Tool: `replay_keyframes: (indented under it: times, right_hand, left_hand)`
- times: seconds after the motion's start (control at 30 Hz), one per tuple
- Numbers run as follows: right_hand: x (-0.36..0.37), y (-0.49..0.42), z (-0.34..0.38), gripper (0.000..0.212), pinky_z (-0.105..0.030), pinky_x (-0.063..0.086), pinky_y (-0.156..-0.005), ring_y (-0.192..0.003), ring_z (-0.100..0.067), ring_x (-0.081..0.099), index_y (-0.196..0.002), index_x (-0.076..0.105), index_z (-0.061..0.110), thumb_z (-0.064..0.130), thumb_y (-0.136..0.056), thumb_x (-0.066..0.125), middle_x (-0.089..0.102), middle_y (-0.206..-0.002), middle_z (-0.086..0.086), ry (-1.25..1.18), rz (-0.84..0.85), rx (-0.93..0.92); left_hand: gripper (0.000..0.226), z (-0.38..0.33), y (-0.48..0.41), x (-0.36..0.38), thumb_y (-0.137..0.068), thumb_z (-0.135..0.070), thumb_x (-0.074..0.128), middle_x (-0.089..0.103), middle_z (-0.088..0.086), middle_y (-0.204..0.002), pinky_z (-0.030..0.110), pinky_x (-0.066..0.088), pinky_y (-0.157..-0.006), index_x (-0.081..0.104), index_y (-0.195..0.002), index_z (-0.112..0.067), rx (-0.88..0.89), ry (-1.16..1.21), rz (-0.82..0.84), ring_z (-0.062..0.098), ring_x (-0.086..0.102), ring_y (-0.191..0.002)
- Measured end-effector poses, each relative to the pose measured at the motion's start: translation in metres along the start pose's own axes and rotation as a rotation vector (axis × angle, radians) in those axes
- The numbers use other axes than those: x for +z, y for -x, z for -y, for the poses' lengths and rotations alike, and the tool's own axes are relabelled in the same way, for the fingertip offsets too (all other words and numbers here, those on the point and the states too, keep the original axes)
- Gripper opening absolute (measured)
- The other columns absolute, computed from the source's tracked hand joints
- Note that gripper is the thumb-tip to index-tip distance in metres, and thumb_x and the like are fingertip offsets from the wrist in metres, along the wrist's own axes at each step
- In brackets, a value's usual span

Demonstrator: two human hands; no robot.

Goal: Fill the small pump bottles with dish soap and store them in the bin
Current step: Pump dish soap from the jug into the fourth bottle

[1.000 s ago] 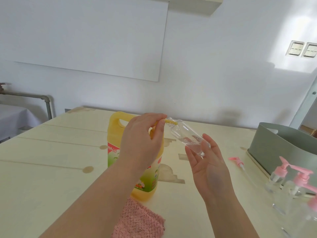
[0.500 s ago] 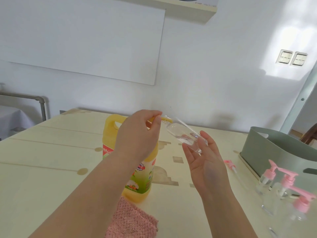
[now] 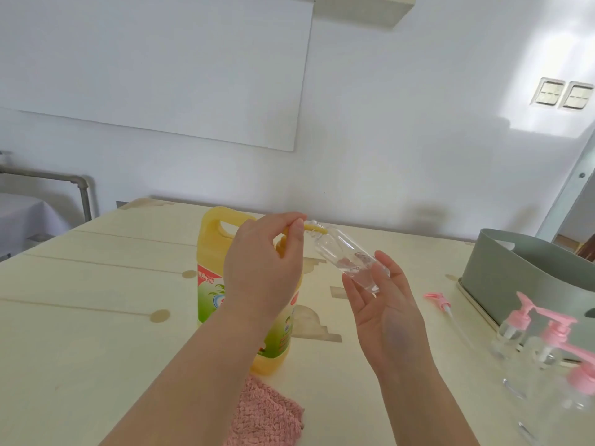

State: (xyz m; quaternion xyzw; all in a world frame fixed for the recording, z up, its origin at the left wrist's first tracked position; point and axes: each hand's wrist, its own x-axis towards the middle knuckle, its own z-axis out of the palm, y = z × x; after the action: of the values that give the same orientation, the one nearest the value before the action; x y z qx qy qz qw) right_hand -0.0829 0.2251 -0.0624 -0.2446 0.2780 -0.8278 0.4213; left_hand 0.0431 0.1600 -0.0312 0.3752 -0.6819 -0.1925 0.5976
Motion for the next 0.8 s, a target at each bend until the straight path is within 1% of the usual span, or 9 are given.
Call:
replay_keyframes:
  times: [0.07, 0.17, 0.3, 0.37, 0.43, 0.53, 0.67, 0.73, 0.8]
  right_hand:
    - [-0.001, 0.001, 0.000, 0.021, -0.030, 0.057, -0.086, -0.077, -0.020, 0.068, -0.105, 0.061, 0.013, 0.011, -0.084, 0.058, 0.072, -0.083, -0.003, -0.003, 0.000, 0.000]
    - [0.000, 0.002, 0.001, 0.015, -0.030, 0.057, -0.085, -0.077, -0.020, 0.069, -0.104, 0.060, 0.013, 0.009, -0.090, 0.055, 0.073, -0.083, -0.003, -0.011, -0.008, 0.008]
    - [0.001, 0.004, 0.004, 0.015, -0.031, 0.056, -0.086, -0.077, -0.021, 0.068, -0.105, 0.061, 0.013, 0.008, -0.092, 0.054, 0.072, -0.079, -0.001, 0.010, -0.016, 0.004]
    - [0.003, 0.005, 0.007, 0.016, -0.031, 0.057, -0.086, -0.076, -0.021, 0.068, -0.106, 0.061, 0.013, 0.008, -0.093, 0.054, 0.072, -0.078, -0.001, 0.025, -0.015, -0.007]
    - [0.005, 0.006, 0.010, 0.016, -0.030, 0.057, -0.085, -0.076, -0.021, 0.069, -0.106, 0.061, 0.013, 0.008, -0.092, 0.055, 0.072, -0.079, -0.001, 0.025, -0.006, -0.017]
    - [0.009, 0.006, 0.012, 0.015, -0.030, 0.058, -0.083, -0.080, -0.023, 0.069, -0.106, 0.061, 0.013, 0.008, -0.093, 0.055, 0.071, -0.083, -0.002, 0.011, 0.006, -0.027]
    - [0.011, 0.008, 0.012, 0.015, -0.029, 0.058, -0.083, -0.079, -0.023, 0.069, -0.106, 0.060, 0.012, 0.008, -0.093, 0.054, 0.073, -0.082, -0.003, 0.002, 0.009, -0.034]
    - [0.010, 0.007, 0.009, 0.014, -0.029, 0.058, -0.083, -0.078, -0.022, 0.069, -0.105, 0.061, 0.013, 0.008, -0.093, 0.055, 0.072, -0.084, -0.003, -0.003, 0.002, -0.028]
    - [0.008, 0.007, 0.007, 0.013, -0.029, 0.058, -0.082, -0.078, -0.022, 0.069, -0.103, 0.061, 0.013, 0.008, -0.093, 0.054, 0.070, -0.085, -0.003, 0.000, 0.002, -0.023]
  left_hand:
    - [0.021, 0.001, 0.001, 0.000, -0.092, -0.033, 0.050, 0.050, -0.031, -0.072, 0.023, 0.036, -0.070, 0.069, -0.102, -0.035, -0.004, -0.004, 0.000, 0.008, 0.044, -0.079]
    - [0.021, -0.001, 0.001, -0.002, -0.092, -0.031, 0.051, 0.047, -0.027, -0.064, 0.026, 0.039, -0.069, 0.070, -0.102, -0.034, -0.026, 0.022, 0.017, 0.009, 0.043, -0.074]
    - [0.019, -0.001, -0.005, -0.008, -0.092, -0.034, 0.053, 0.047, -0.022, -0.049, 0.022, 0.033, -0.059, 0.070, -0.100, -0.036, -0.097, 0.055, 0.093, 0.002, 0.044, -0.055]
    - [0.018, -0.003, -0.009, -0.013, -0.091, -0.036, 0.053, 0.046, -0.018, -0.048, 0.021, 0.032, -0.056, 0.069, -0.100, -0.038, -0.135, 0.065, 0.145, 0.001, 0.044, -0.050]
    - [0.017, -0.009, -0.013, -0.018, -0.091, -0.037, 0.054, 0.045, -0.015, -0.053, 0.020, 0.033, -0.055, 0.069, -0.098, -0.040, -0.147, 0.062, 0.183, 0.005, 0.042, -0.050]
    - [0.016, -0.014, -0.021, -0.022, -0.091, -0.040, 0.053, 0.054, -0.017, -0.067, 0.020, 0.036, -0.059, 0.068, -0.097, -0.042, -0.118, 0.028, 0.195, 0.004, 0.048, -0.063]
    - [0.020, -0.012, -0.020, -0.020, -0.092, -0.040, 0.051, 0.059, -0.026, -0.093, 0.023, 0.039, -0.081, 0.068, -0.104, -0.040, -0.046, -0.004, 0.157, 0.001, 0.051, -0.094]
    - [0.021, -0.007, -0.015, -0.016, -0.094, -0.038, 0.050, 0.056, -0.030, -0.093, 0.024, 0.036, -0.091, 0.068, -0.105, -0.037, 0.038, -0.023, 0.102, 0.003, 0.049, -0.107]
    - [0.024, 0.001, -0.012, -0.010, -0.093, -0.039, 0.047, 0.052, -0.034, -0.091, 0.034, 0.030, -0.105, 0.069, -0.102, -0.035, 0.140, -0.073, 0.012, 0.001, 0.046, -0.110]
